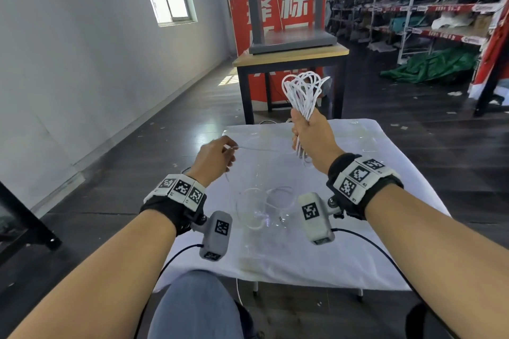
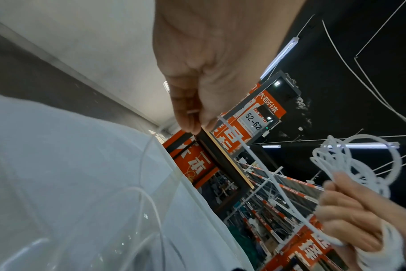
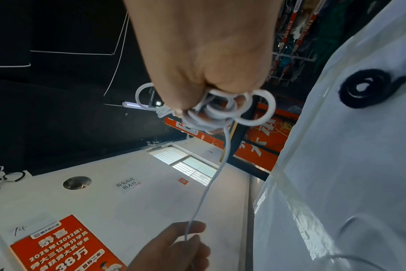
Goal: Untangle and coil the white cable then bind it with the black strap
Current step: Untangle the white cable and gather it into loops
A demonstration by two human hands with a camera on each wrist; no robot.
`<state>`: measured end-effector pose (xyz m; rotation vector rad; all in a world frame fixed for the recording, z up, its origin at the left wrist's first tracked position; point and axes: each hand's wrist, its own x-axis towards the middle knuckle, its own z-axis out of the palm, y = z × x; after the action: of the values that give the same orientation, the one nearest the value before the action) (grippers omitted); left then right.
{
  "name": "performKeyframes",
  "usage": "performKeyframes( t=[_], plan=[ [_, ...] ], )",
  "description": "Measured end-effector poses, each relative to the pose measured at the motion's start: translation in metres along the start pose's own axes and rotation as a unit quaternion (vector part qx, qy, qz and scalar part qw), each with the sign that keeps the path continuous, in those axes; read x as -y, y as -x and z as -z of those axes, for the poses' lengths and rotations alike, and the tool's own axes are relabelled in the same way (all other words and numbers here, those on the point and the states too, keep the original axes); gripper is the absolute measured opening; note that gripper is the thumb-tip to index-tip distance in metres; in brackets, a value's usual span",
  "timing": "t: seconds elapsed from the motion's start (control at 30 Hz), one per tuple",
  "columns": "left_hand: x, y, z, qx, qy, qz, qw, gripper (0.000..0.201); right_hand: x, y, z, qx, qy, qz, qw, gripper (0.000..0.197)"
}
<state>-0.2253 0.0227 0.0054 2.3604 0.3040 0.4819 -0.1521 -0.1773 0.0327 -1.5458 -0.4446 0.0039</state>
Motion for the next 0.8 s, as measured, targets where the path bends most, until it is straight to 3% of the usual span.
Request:
performKeyframes(
  t=[0.1,0.27,0.33,0.5,0.8],
  plan=[
    [0.008,-0.015,0.014,-0.063,-0.100,-0.030,0.993,0.023,0.001,0.001,0.003,-0.018,0.045,0.023,0.999,0.012],
    [0.005,-0.026,0.037,-0.127,-0.134,-0.018,0.983,0.025,-0.009,-0.001,0.014,-0.066,0.068,0.020,0.995,0.024],
    [0.005,-0.024,0.033,-0.088,-0.137,-0.022,0.986,0.023,-0.014,0.000,0.017,-0.074,0.073,0.004,0.995,0.025],
    [0.004,-0.003,0.001,0.120,-0.215,-0.034,0.969,0.024,-0.024,0.005,0.014,-0.059,0.058,-0.031,0.996,0.014],
    [-0.034,0.016,-0.051,0.276,-0.203,-0.126,0.931,0.033,-0.028,-0.004,0.001,-0.056,0.013,-0.061,0.996,0.024]
  ],
)
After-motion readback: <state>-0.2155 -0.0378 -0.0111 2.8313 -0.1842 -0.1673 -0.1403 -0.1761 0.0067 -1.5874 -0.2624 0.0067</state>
